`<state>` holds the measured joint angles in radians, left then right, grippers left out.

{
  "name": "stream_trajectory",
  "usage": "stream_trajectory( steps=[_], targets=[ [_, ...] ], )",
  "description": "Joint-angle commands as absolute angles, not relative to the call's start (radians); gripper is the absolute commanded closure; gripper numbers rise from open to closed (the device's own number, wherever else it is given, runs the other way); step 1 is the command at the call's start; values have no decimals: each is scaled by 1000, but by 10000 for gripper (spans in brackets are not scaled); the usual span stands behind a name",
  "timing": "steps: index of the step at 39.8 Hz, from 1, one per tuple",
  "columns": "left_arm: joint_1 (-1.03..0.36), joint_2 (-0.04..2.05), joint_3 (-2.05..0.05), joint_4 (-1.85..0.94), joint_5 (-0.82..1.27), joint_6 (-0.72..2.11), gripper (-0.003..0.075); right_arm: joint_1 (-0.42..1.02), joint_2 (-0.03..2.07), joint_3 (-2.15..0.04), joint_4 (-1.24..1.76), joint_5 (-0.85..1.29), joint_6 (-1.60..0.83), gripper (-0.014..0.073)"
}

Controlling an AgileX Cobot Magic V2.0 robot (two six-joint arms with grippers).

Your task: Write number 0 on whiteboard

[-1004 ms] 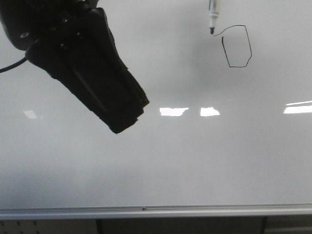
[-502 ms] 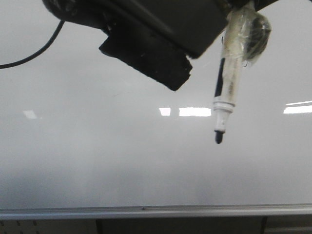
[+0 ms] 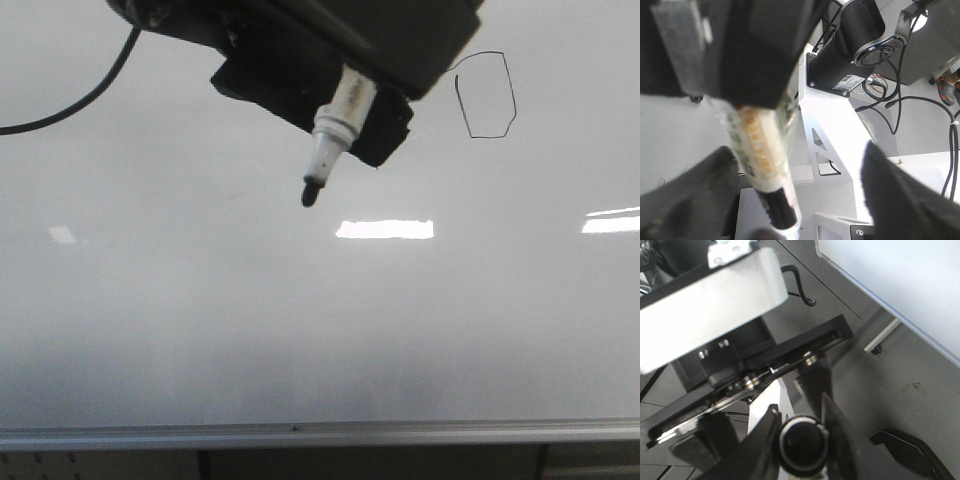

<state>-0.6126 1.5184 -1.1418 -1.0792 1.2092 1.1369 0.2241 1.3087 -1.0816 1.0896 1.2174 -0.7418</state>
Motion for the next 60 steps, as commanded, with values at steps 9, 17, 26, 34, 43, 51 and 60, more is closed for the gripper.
stream_trajectory(
  steps=[9, 17, 26, 34, 43, 51, 60],
  targets=[
    [-619, 1477, -1171, -1105, 1264, 1141, 737, 221, 1275, -1104, 1171, 1245, -762, 661],
    [-619, 1477, -1171, -1073, 1264, 1141, 740, 221, 1275, -1107, 1173, 1238, -770, 542],
    [-619, 1477, -1171, -996, 1233, 1121, 740, 221, 1237, -1107, 1191, 1219, -844, 207],
    [-612, 1477, -1171, -848, 1138, 984, 740, 221, 1118, -1107, 1147, 1103, -854, 125],
    [-511, 1477, -1171, -600, 1010, 644, 739, 221, 899, -1028, 898, 849, -803, 127],
    [-372, 1477, -1171, -418, 962, 385, 739, 221, 635, -785, 806, 537, -732, 127],
    [-228, 1477, -1171, -146, 925, 128, 739, 221, 361, -519, 806, 358, -731, 204]
  ],
)
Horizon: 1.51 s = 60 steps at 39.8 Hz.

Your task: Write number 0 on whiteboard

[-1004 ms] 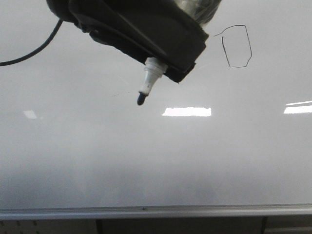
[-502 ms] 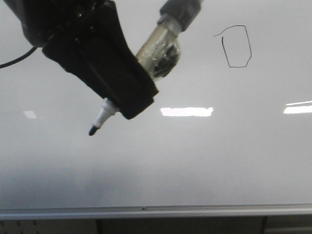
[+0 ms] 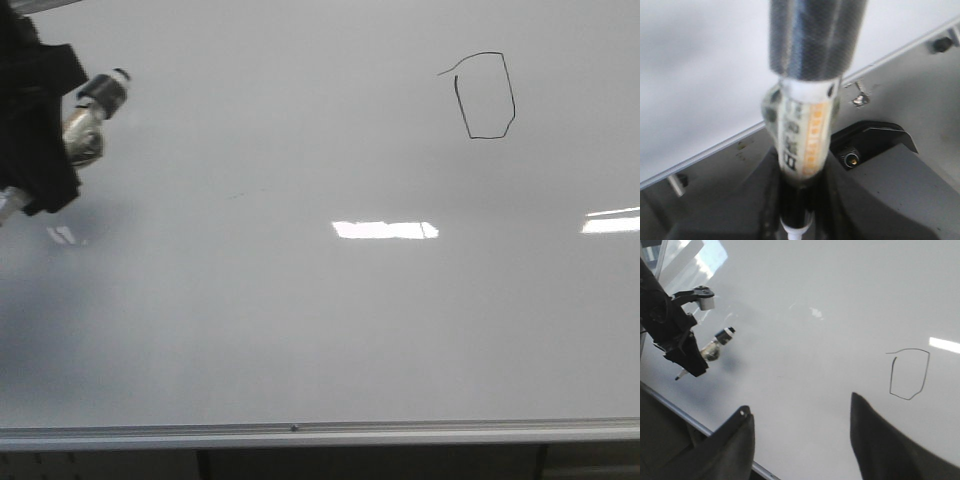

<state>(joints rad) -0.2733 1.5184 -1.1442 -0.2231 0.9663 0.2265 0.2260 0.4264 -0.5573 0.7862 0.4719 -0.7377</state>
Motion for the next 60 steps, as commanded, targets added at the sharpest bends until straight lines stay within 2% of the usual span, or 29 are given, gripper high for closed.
stream_trajectory(
  steps=[1, 8, 13, 36, 60],
  targets=[
    [-208, 1477, -1171, -119, 920, 102, 739, 221, 334, -494, 806, 352, -731, 238],
    [-65, 1477, -1171, -72, 815, 47, 739, 221, 209, -394, 806, 353, -731, 519],
    [-1, 1477, -1171, -72, 735, 47, 740, 221, 186, -365, 806, 356, -731, 667],
    [19, 1619, -1171, -68, 545, 47, 739, 221, 186, -359, 806, 360, -731, 662],
    [19, 1640, -1171, -122, 509, 47, 737, 221, 186, -359, 806, 360, -731, 662]
  ],
)
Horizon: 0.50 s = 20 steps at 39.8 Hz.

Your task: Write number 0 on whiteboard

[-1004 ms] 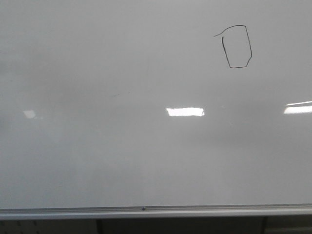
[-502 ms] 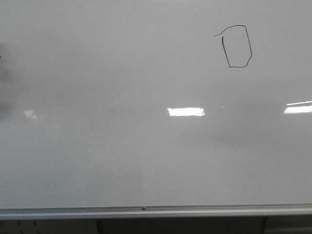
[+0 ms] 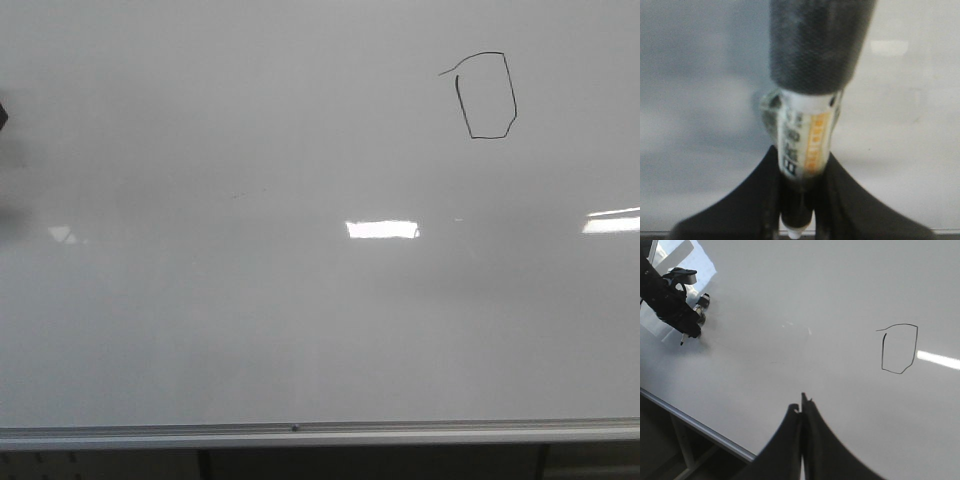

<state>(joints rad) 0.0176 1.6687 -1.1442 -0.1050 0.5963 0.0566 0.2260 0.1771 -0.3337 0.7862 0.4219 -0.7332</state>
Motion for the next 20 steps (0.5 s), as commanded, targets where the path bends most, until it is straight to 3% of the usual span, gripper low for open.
stream_trajectory(
  steps=[1, 14, 20],
  targets=[
    [19, 1642, -1171, -122, 503, 47, 737, 221, 186, -359, 806, 360, -731, 662],
    [19, 1673, -1171, -122, 472, 47, 735, 221, 186, -359, 806, 360, -731, 662],
    [19, 1679, -1171, -122, 469, 47, 634, 221, 186, -359, 806, 358, -731, 662]
  ],
)
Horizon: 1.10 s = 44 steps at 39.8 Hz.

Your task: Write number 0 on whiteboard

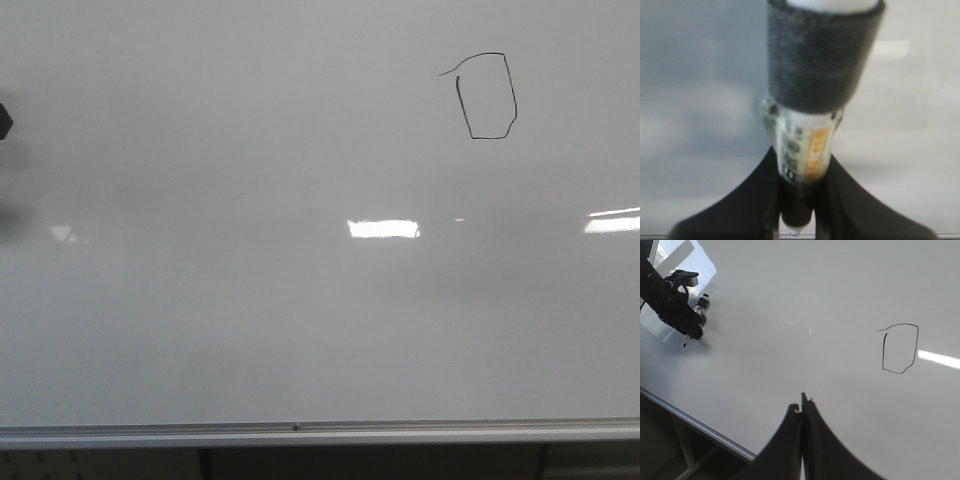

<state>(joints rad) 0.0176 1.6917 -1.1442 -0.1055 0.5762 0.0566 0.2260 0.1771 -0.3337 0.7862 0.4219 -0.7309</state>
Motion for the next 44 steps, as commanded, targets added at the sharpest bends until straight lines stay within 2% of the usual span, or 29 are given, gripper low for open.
stream_trajectory(
  steps=[1, 5, 11, 15, 25, 33, 39, 44],
  targets=[
    [19, 1679, -1171, -122, 469, 47, 603, 221, 186, -359, 806, 358, -731, 662],
    [19, 1679, -1171, -122, 469, 47, 472, 221, 186, -359, 806, 358, -731, 662],
    [19, 1679, -1171, -122, 475, 47, 223, 221, 186, -359, 806, 358, -731, 662],
    [19, 1674, -1171, -122, 487, 47, 127, 221, 186, -359, 806, 358, -731, 662],
    [19, 1578, -1154, -122, 553, 99, 120, 221, 186, -359, 806, 357, -731, 662],
    [19, 1370, -1034, -122, 542, 99, 127, 221, 186, -359, 806, 355, -731, 662],
    [19, 1172, -904, -122, 491, 99, 212, 221, 186, -359, 806, 355, -731, 662],
    [19, 1012, -793, -124, 457, 99, 332, 221, 186, -359, 806, 355, -731, 662]
  ],
)
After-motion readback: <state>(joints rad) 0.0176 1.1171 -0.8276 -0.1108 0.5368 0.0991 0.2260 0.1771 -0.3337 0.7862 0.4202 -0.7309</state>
